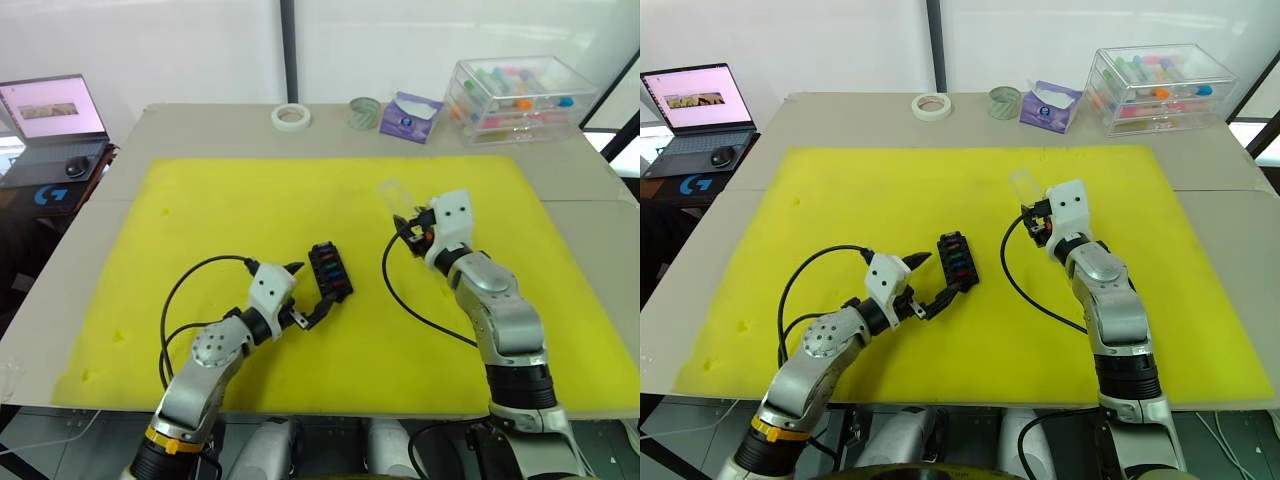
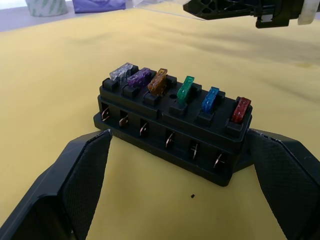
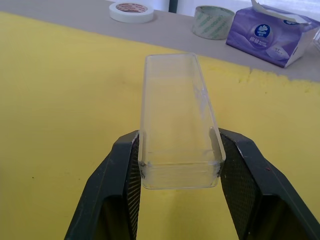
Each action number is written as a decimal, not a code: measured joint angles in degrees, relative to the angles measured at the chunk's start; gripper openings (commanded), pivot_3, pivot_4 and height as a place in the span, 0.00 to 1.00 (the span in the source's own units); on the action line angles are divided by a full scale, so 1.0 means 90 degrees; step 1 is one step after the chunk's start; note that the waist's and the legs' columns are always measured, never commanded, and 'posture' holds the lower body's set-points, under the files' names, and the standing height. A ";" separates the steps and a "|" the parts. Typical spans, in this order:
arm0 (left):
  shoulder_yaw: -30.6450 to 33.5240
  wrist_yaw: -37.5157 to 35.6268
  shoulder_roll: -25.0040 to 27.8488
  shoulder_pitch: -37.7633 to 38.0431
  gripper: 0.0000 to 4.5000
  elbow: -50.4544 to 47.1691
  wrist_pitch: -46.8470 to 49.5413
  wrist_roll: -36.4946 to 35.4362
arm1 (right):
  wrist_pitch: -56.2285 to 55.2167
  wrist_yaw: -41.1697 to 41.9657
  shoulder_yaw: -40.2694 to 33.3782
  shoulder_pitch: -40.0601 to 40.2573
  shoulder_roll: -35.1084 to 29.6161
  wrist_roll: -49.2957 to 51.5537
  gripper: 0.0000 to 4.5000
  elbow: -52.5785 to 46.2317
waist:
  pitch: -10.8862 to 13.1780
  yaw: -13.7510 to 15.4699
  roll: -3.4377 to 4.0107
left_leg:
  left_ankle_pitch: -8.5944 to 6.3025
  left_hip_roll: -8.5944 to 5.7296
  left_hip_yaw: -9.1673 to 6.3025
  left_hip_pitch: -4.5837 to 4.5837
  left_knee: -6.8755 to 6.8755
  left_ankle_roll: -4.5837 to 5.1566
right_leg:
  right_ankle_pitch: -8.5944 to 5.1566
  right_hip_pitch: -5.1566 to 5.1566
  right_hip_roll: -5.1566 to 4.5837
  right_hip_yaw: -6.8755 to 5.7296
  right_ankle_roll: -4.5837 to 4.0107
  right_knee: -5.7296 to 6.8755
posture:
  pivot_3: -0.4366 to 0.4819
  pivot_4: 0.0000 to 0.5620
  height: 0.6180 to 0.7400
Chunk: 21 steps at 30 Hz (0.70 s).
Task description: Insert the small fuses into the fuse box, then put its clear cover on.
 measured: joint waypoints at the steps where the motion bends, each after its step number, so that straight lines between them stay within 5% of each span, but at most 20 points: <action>1: 0.0030 0.0004 0.0006 -0.0006 1.00 0.0011 -0.0006 0.0012 | 0.0000 -0.0004 0.0000 0.0000 0.0000 0.0000 0.41 -0.0004 | 0.0000 -0.0003 0.0000 | 0.0000 0.0000 0.0000 0.0000 0.0000 0.0000 | 0.0000 0.0000 0.0000 0.0000 0.0000 0.0000 | 0.48 0.27 1.00; 15: 0.0773 0.0417 0.0300 0.0008 1.00 0.0151 -0.0057 0.0260 | -0.0004 -0.0104 -0.0001 -0.0001 0.0025 0.0001 0.41 -0.0007 | 0.0000 0.0004 0.0000 | 0.0000 0.0000 0.0000 0.0000 0.0000 0.0000 | 0.0000 -0.0001 0.0000 -0.0001 0.0000 0.0000 | 0.48 0.27 1.00; 21: 0.0562 0.0132 0.0001 0.0345 1.00 -0.0482 0.0340 -0.0355 | 0.0002 -0.0105 -0.0002 0.0000 0.0023 0.0007 0.41 -0.0008 | 0.0000 -0.0008 0.0000 | 0.0000 0.0001 0.0000 -0.0001 -0.0002 0.0000 | 0.0000 -0.0002 0.0000 0.0001 0.0000 -0.0001 | 0.48 0.27 1.00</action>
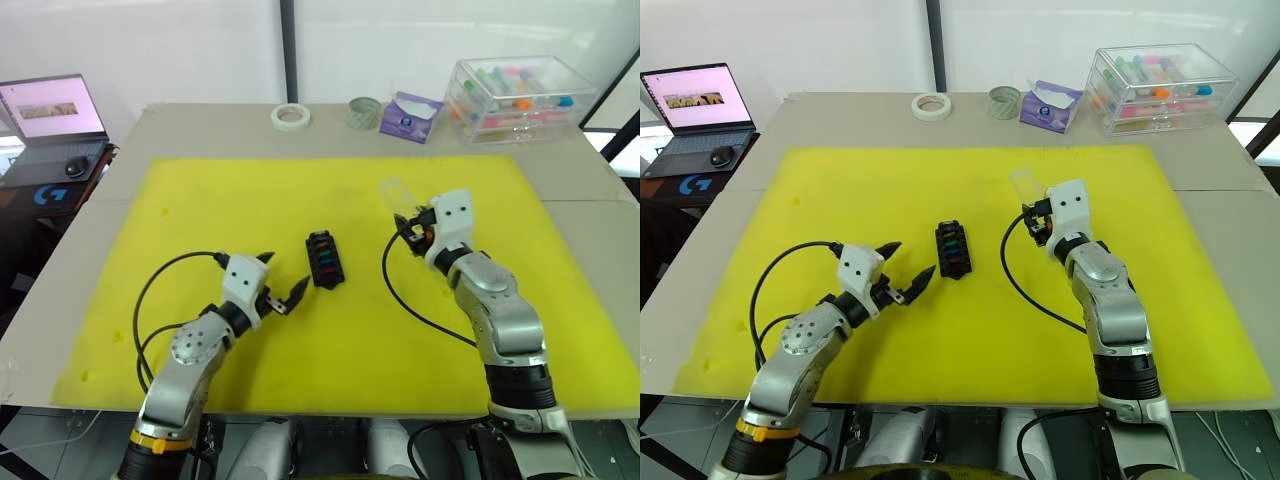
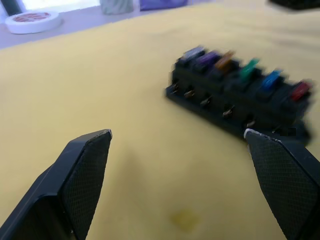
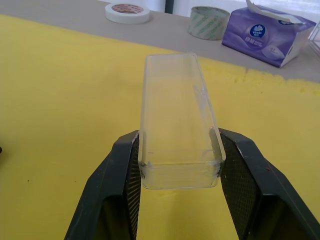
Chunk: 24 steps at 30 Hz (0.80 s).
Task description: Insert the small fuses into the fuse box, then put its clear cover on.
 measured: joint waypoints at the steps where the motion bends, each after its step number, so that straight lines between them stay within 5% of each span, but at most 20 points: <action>1: -0.0071 -0.0041 0.0001 0.0067 1.00 -0.0122 0.0116 -0.0051 | 0.0006 0.0000 -0.0005 0.0005 -0.0002 0.0000 0.41 -0.0001 | 0.0000 0.0001 0.0000 | 0.0000 0.0000 0.0000 0.0000 0.0000 0.0000 | 0.0000 0.0000 0.0001 0.0000 0.0000 0.0001 | 0.48 0.27 1.00; 24: -0.0987 0.1183 -0.1272 -0.0138 1.00 0.0463 -0.0027 0.0911 | 0.0470 0.0055 -0.0052 0.0171 -0.0161 0.0063 0.41 -0.0419 | 0.0000 0.0022 0.0000 | 0.0000 -0.0002 0.0001 0.0000 0.0002 0.0000 | 0.0000 0.0003 0.0000 -0.0001 0.0000 0.0000 | 0.48 0.27 1.00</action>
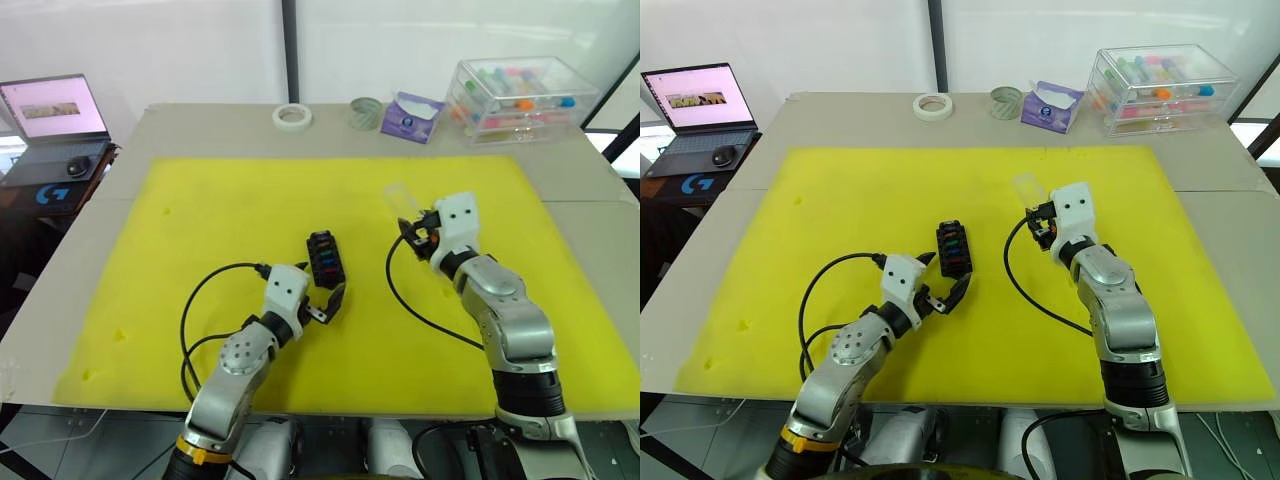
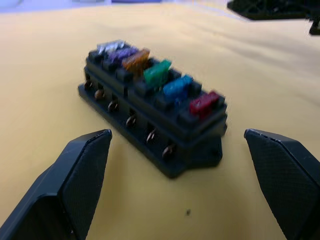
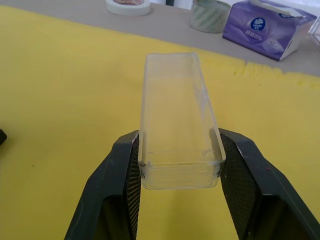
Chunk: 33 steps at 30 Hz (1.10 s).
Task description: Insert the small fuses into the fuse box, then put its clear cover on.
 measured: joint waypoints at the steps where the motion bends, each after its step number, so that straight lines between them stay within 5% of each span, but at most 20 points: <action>1: -0.0027 0.0039 -0.0039 -0.0020 1.00 0.0065 -0.0022 0.0041 | 0.0012 0.0003 0.0000 0.0000 -0.0007 0.0000 0.41 -0.0003 | 0.0000 0.0000 0.0000 | 0.0000 0.0000 0.0000 0.0000 0.0000 0.0000 | 0.0000 -0.0001 0.0000 0.0000 0.0000 0.0000 | 0.48 0.27 1.00; 15: 0.0056 0.0531 -0.0312 -0.0215 1.00 0.0419 -0.0174 0.0312 | 0.0101 0.0009 -0.0003 0.0000 -0.0060 -0.0001 0.41 -0.0120 | 0.0000 -0.0002 0.0000 | 0.0000 0.0001 0.0000 0.0000 0.0000 0.0000 | 0.0000 -0.0001 0.0001 0.0000 0.0000 0.0000 | 0.48 0.27 1.00; 25: 0.0607 0.0603 0.0337 0.0099 1.00 -0.0146 0.0052 0.0350 | 0.0064 0.0000 -0.0002 -0.0013 -0.0045 -0.0002 0.41 -0.0107 | 0.0000 -0.0012 0.0000 | 0.0000 0.0002 0.0000 0.0000 -0.0003 0.0000 | 0.0000 -0.0006 0.0003 0.0002 0.0000 0.0001 | 0.48 0.27 1.00; 33: 0.0852 -0.0107 0.0657 0.0072 1.00 0.0296 -0.0699 0.0015 | -0.0040 0.0008 0.0008 -0.0122 -0.0005 -0.0003 0.41 -0.0023 | 0.0000 0.0009 0.0001 | 0.0000 0.0000 0.0000 0.0000 -0.0001 0.0000 | 0.0000 -0.0003 0.0000 0.0000 0.0000 0.0000 | 0.48 0.27 1.00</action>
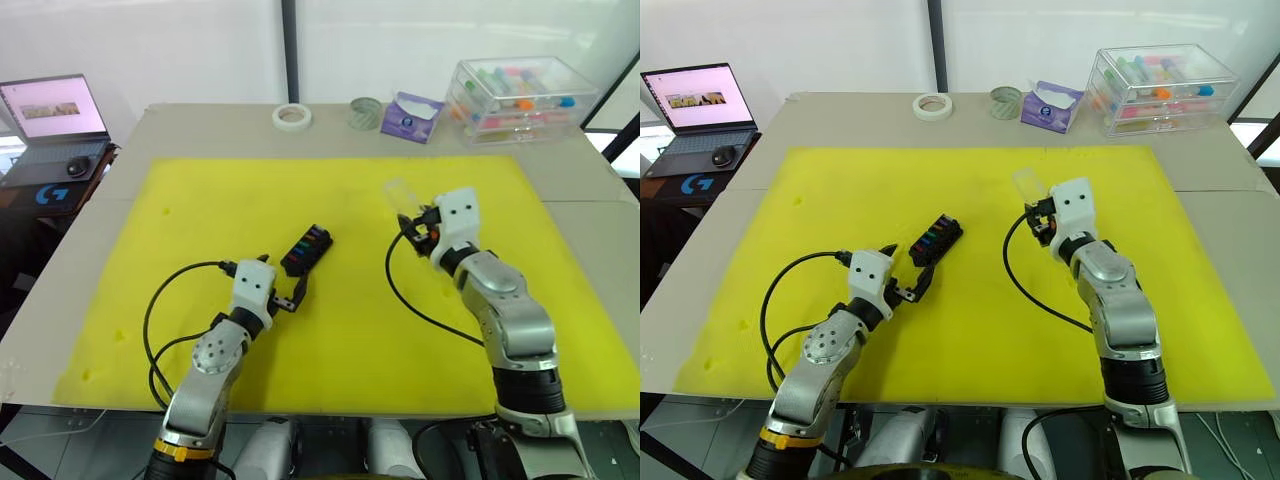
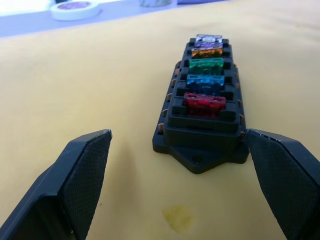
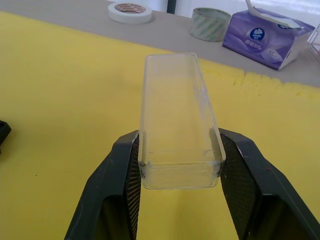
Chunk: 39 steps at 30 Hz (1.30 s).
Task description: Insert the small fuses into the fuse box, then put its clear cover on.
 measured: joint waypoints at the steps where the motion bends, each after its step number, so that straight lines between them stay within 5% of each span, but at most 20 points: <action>1: 0.0041 -0.0170 0.0026 -0.0090 1.00 0.0138 -0.0091 -0.0106 | -0.0002 0.0002 0.0003 -0.0003 0.0000 0.0000 0.41 0.0010 | 0.0000 0.0000 0.0000 | 0.0000 0.0000 0.0000 0.0000 0.0001 0.0000 | 0.0000 0.0000 0.0000 0.0000 0.0000 0.0000 | 0.48 0.27 1.00; 12: 0.0353 -0.1326 0.0519 -0.0708 1.00 0.0980 -0.0427 -0.0673 | -0.0037 -0.0013 0.0003 -0.0053 0.0001 -0.0006 0.41 0.0092 | 0.0000 -0.0024 0.0000 | 0.0000 0.0000 0.0000 0.0000 -0.0001 0.0000 | 0.0000 -0.0001 0.0000 0.0000 0.0000 0.0000 | 0.48 0.27 1.00; 23: 0.0319 -0.0842 0.0261 -0.0745 1.00 0.0899 0.0020 -0.0368 | -0.0037 -0.0083 -0.0010 -0.0050 0.0006 -0.0005 0.41 0.0091 | -0.0003 -0.0009 0.0003 | 0.0000 0.0000 -0.0001 0.0001 0.0003 0.0000 | 0.0000 0.0004 0.0000 -0.0001 0.0000 0.0001 | 0.48 0.27 1.00; 39: 0.0167 -0.1058 0.0665 -0.0899 1.00 0.0458 0.1015 -0.0377 | -0.0171 -0.0141 -0.0011 -0.0085 0.0024 -0.0006 0.41 0.0140 | -0.0005 -0.0014 0.0005 | 0.0000 0.0001 -0.0001 0.0001 0.0002 0.0000 | 0.0000 0.0003 0.0001 -0.0001 0.0000 0.0001 | 0.48 0.27 1.00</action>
